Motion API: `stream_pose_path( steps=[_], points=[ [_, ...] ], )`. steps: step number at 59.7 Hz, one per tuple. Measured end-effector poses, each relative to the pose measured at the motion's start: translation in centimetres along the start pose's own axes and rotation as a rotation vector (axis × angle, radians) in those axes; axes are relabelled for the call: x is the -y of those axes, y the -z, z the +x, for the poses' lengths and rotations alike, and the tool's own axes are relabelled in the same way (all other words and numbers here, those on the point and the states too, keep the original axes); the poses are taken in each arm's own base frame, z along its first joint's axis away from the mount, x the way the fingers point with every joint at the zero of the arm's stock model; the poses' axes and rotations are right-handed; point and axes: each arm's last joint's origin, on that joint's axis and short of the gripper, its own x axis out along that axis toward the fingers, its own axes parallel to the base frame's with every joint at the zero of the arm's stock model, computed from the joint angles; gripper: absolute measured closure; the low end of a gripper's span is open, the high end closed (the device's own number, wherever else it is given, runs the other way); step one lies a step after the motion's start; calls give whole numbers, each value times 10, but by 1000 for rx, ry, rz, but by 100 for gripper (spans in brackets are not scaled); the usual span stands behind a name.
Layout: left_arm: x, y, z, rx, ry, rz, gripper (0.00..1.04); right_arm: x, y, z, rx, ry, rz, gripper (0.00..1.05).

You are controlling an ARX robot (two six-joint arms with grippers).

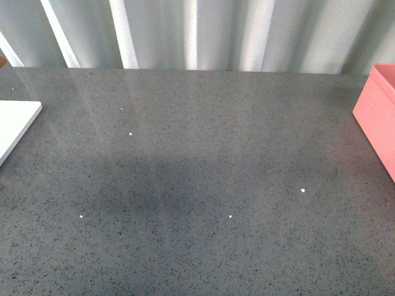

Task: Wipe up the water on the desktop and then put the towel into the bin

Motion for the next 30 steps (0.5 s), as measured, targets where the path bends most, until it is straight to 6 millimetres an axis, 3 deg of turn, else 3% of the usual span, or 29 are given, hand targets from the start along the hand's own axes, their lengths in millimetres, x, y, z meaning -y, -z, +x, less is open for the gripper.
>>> stream_pose_path(
  steps=[7,16,30],
  points=[
    [0,0,0,0,-2,0,7,-29,17,-40,112,-14,27,70],
    [0,0,0,0,0,0,7,-45,42,-68,81,-9,43,100],
    [0,0,0,0,0,0,7,-60,57,-98,91,-21,42,102]
  ],
)
